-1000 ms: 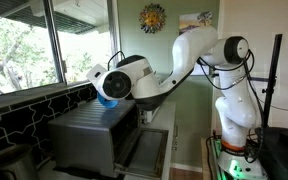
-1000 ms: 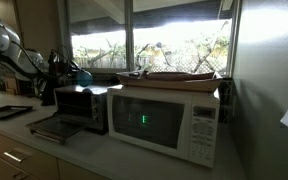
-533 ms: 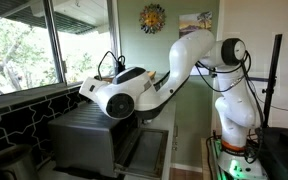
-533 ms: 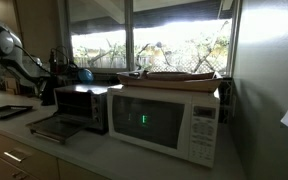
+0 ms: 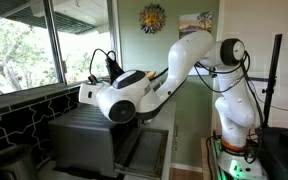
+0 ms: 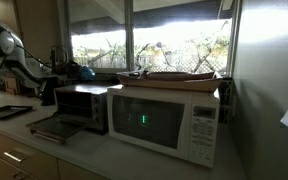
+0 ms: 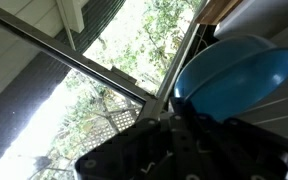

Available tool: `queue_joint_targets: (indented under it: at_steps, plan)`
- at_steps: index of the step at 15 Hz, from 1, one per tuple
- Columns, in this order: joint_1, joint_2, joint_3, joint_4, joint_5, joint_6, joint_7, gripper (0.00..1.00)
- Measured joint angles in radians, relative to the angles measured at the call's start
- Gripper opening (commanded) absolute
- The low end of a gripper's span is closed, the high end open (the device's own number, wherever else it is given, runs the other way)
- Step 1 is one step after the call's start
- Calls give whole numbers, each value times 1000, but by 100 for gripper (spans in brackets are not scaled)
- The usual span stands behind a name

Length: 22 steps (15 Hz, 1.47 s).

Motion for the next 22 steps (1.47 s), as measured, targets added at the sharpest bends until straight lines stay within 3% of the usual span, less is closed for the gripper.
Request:
queue_joint_targets:
  at_steps: [6, 10, 13, 14, 15, 17, 22]
  plan:
    - [1, 0, 1, 0, 64, -37, -91, 3]
    - [-5, -8, 1, -38, 195, -88, -62, 3]
    - [-16, -25, -1, -72, 224, -108, -34, 3]
    - [-18, -32, -1, -78, 232, -110, -28, 8]
    - [-18, -38, -1, -84, 238, -112, -19, 32]
    - [-18, -41, 1, -88, 264, -112, 6, 34]
    - [-16, -35, 11, -90, 346, -88, 106, 70]
